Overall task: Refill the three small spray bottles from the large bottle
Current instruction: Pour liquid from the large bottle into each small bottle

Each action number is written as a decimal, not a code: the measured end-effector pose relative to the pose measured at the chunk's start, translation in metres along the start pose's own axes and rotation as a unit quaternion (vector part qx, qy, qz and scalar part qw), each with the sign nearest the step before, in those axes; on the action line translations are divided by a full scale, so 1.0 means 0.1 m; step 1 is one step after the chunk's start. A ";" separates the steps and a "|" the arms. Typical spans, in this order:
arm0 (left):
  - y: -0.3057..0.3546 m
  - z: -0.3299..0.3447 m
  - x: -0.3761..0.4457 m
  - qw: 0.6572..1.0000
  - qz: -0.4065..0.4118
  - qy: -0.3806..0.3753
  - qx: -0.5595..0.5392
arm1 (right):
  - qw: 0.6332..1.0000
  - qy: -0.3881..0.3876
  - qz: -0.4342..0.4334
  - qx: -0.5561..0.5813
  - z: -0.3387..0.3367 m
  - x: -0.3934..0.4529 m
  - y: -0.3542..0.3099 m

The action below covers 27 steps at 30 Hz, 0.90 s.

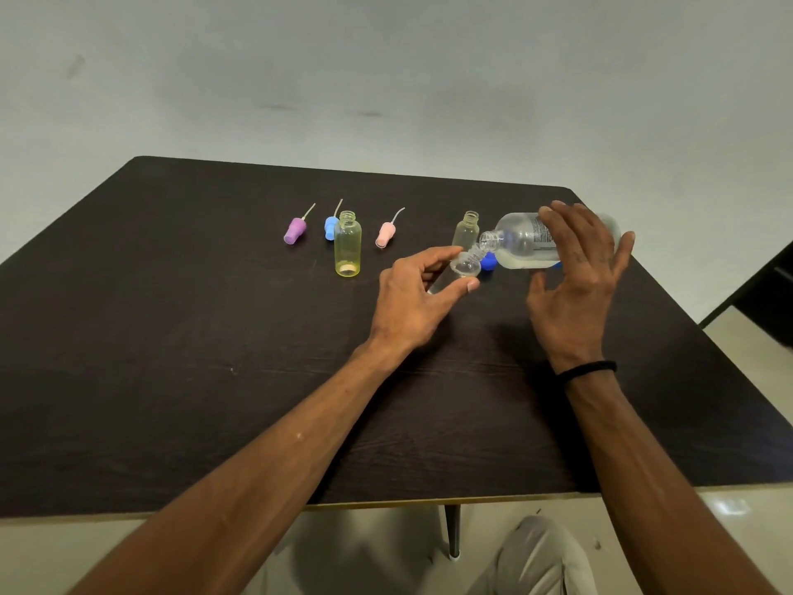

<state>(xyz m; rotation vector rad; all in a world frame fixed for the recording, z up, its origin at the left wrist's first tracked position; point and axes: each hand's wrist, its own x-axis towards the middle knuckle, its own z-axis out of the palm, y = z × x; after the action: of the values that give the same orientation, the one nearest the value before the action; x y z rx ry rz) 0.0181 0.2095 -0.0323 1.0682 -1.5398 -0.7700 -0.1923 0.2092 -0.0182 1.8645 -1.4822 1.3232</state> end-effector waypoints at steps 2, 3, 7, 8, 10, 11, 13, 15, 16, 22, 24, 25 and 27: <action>0.00 0.00 0.00 1.000 -0.002 0.003 -0.001 | 1.000 -0.002 0.000 0.001 0.00 0.00 0.00; 0.01 0.00 0.00 1.000 -0.003 0.004 -0.001 | 1.000 -0.003 0.000 0.000 0.00 0.00 0.00; 0.01 0.00 -0.01 1.000 0.001 0.005 -0.002 | 1.000 0.000 0.000 -0.003 0.01 0.00 0.01; 0.01 0.00 -0.01 1.000 0.001 0.004 -0.002 | 1.000 0.001 0.000 -0.003 0.01 0.00 0.01; 0.02 0.00 -0.01 1.000 0.000 0.004 -0.001 | 1.000 0.001 0.000 0.000 0.01 0.00 0.01; 0.02 -0.01 -0.01 1.000 0.000 0.004 0.001 | 1.000 0.001 0.000 0.001 0.01 0.00 0.01; 0.03 0.00 -0.01 1.000 0.001 0.004 0.005 | 1.000 0.002 0.000 0.002 0.01 0.00 0.00; 0.04 -0.01 -0.01 1.000 0.002 0.005 0.006 | 1.000 0.001 0.000 0.002 0.01 0.00 0.01; 0.04 -0.01 -0.01 1.000 0.002 0.005 0.004 | 1.000 0.000 0.001 0.001 0.01 0.00 0.01; 0.04 -0.01 -0.02 1.000 -0.001 0.007 0.003 | 1.000 0.002 0.001 0.001 0.00 0.00 0.01; 0.03 0.00 -0.02 1.000 -0.003 0.007 0.001 | 1.000 0.001 0.001 0.000 0.00 0.00 0.00; 0.03 0.00 -0.02 1.000 -0.003 0.007 0.001 | 1.000 0.001 0.001 -0.001 0.00 0.00 0.00; 0.03 0.00 -0.02 1.000 -0.004 0.007 0.001 | 1.000 0.002 0.001 -0.002 0.00 0.00 0.01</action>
<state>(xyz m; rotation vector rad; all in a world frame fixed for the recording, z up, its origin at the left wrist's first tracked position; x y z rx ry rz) 0.0171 0.2119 -0.0307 1.0794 -1.5249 -0.7646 -0.1931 0.2089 -0.0179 1.8567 -1.4839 1.3247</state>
